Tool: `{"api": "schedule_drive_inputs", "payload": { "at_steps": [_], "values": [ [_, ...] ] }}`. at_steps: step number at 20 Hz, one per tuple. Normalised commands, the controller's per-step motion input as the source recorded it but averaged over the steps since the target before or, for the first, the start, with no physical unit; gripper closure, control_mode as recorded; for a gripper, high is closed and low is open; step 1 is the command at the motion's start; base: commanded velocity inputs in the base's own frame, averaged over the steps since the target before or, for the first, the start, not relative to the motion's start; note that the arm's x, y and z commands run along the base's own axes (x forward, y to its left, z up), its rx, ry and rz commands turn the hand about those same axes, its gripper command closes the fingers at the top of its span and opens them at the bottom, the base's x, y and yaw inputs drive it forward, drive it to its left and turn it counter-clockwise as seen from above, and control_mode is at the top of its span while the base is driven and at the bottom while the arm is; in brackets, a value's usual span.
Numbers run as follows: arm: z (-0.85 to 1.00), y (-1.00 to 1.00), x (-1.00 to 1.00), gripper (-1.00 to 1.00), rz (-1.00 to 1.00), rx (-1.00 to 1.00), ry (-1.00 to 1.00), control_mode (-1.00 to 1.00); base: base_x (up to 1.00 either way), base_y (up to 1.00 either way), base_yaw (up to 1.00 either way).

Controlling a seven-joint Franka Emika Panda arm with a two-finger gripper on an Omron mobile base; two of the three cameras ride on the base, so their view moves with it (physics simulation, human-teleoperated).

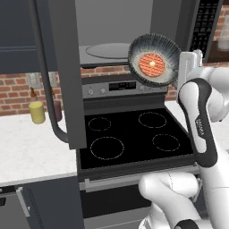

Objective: Open the microwave, place the bowl with waffle inside the microwave, then close the microwave door and turn it on.

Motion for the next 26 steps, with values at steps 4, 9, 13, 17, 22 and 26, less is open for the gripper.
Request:
{"api": "schedule_drive_inputs", "payload": {
  "at_steps": [4,9,13,17,22,26],
  "values": [
    [0.63,0.00,0.12,1.00,-0.03,0.00,0.00,-1.00,0.00,0.00,0.00],
    [0.30,0.02,0.32,1.00,-0.02,0.00,0.00,-1.00,0.00,0.00,0.00],
    [0.00,0.18,0.43,1.00,-0.01,0.00,0.00,-1.00,0.00,0.00,0.00],
    [0.00,0.21,0.46,1.00,-0.01,0.00,0.00,-1.00,0.00,0.00,0.00],
    [0.01,0.19,0.41,1.00,0.00,0.02,0.00,-1.00,0.00,0.00,0.00],
    [0.03,0.10,0.33,1.00,0.00,0.00,0.00,-1.00,0.00,0.00,0.00]
  ]
}}
